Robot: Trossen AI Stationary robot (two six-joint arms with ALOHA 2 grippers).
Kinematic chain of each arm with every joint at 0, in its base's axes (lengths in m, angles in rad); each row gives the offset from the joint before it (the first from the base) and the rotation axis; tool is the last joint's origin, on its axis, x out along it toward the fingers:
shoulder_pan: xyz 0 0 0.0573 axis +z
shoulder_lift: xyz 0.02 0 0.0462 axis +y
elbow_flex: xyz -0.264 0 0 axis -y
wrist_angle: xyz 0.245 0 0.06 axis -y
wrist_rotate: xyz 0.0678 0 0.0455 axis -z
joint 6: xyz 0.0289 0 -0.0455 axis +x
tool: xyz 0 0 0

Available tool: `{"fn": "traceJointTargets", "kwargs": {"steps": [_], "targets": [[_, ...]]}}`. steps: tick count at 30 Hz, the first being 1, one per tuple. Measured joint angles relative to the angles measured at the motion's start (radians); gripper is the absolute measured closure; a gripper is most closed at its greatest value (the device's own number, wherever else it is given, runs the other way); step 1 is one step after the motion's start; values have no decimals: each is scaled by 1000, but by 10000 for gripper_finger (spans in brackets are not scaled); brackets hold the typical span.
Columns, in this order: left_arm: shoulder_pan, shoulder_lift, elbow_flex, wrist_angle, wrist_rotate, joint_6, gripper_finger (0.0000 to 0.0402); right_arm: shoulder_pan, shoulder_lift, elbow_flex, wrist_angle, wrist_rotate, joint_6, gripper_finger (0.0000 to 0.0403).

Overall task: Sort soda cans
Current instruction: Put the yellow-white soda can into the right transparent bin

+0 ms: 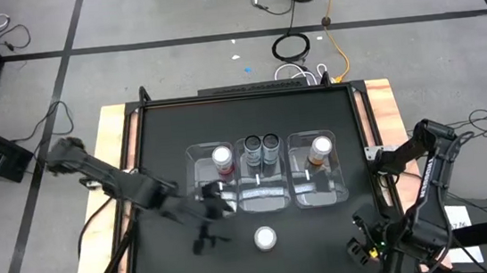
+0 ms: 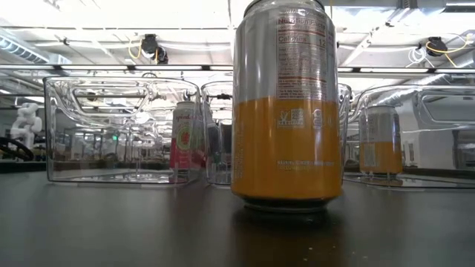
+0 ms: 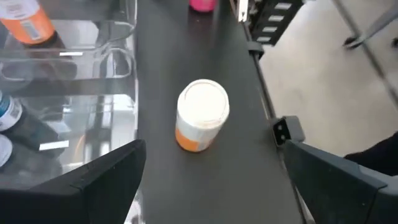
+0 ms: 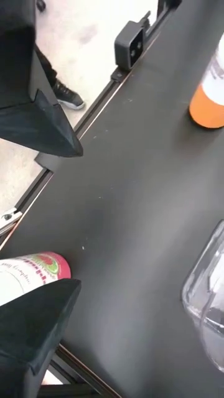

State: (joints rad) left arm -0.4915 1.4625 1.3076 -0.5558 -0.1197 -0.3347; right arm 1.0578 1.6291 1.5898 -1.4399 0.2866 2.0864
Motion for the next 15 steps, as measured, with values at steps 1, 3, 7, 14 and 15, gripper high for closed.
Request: {"fn": "traceJointTargets", "kwargs": {"steps": [1,3,7,14,15], "targets": [[2,-49,-46,14,4,-1,13,-5,0,0,0,2,0,76],[1,-135,-115,38,5,-8,13,-14,0,0,0,3,-1,76],[-1,-292,-195,51,4,1,13,-37,0,0,0,32,3,76],[-6,-452,-241,30,5,1,13,-134,0,0,125,213,-85,76],[-11,-461,-241,29,5,1,13,-158,4,0,171,213,-131,76]]}}
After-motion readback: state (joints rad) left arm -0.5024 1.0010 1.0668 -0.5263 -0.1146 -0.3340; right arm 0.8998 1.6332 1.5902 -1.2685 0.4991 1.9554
